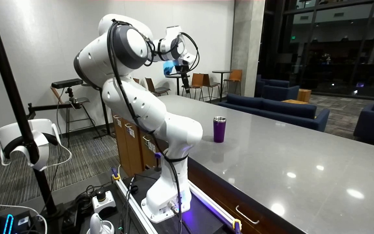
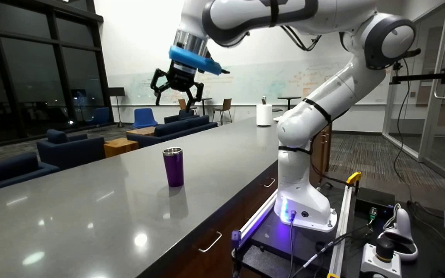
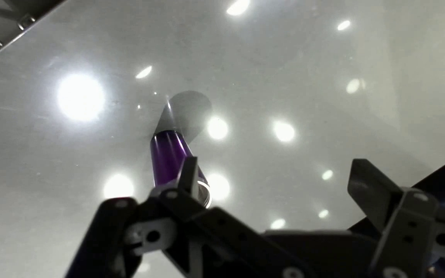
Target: Drop the purple flask and then lift it up to make it sit upright
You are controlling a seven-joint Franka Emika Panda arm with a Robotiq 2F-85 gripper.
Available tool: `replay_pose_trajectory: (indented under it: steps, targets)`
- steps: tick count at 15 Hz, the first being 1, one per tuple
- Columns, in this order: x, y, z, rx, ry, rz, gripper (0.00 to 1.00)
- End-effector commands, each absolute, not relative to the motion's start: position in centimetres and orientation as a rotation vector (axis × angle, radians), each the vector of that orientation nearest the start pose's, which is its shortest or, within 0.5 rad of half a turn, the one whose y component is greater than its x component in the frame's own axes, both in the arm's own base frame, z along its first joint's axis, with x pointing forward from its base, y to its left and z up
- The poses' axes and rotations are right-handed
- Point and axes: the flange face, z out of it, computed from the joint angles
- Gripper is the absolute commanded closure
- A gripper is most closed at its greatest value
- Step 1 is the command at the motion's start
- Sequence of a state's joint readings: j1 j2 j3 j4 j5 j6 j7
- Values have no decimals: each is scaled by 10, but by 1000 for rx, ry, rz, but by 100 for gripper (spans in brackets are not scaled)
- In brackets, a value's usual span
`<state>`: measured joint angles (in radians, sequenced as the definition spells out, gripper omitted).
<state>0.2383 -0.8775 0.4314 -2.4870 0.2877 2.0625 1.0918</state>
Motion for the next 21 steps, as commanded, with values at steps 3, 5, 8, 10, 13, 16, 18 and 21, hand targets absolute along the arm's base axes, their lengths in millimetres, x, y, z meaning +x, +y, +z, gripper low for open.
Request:
replay_pose_trajectory:
  steps: [3,5,8,10,13,16,18,21]
  targets:
    - [295,249,583,-2669,1130,-233,0]
    - [307,245,572,-2637,1180,-163,0]
    - [328,237,553,-2562,1241,20,0]
    - [343,228,540,-2483,1304,121,0]
    - [367,216,523,-2367,1402,249,0]
    - [385,207,511,-2287,1449,291,0]
    - [393,205,504,-2256,1465,283,0]
    - [400,206,498,-2238,1428,180,0]
